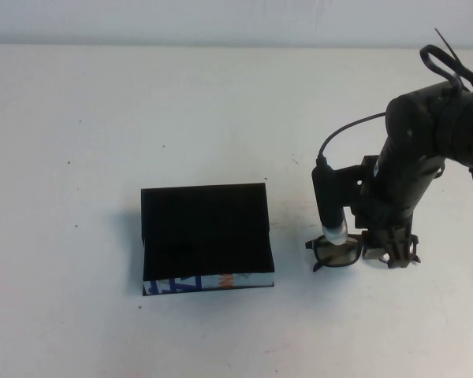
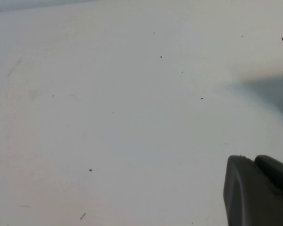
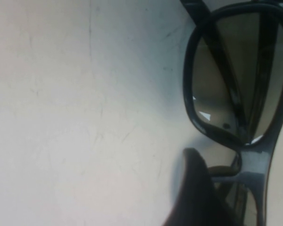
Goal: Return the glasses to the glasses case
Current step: Pick up the glasses from the table
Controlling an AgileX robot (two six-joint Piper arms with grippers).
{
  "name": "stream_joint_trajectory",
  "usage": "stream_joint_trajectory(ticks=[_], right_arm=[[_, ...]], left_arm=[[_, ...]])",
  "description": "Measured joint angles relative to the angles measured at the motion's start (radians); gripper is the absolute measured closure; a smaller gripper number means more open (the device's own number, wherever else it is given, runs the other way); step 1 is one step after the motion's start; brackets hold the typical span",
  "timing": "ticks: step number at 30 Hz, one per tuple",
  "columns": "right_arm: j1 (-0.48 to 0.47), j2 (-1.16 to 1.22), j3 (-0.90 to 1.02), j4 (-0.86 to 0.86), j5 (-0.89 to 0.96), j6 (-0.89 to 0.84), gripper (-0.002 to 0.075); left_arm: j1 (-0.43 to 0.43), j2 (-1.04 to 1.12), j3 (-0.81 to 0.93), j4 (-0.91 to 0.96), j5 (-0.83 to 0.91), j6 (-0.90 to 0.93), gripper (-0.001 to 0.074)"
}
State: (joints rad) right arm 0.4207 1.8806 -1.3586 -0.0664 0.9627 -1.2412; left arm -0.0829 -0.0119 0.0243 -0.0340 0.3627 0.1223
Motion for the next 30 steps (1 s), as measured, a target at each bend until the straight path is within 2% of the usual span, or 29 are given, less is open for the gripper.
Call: stream_joint_trajectory(ticks=[30], right_arm=[[-0.001,0.044,0.0,-0.001,-0.009,-0.026,0.0373]], left_arm=[[0.0,0.0,0.0,0.002,0.0,0.0,0.0735]])
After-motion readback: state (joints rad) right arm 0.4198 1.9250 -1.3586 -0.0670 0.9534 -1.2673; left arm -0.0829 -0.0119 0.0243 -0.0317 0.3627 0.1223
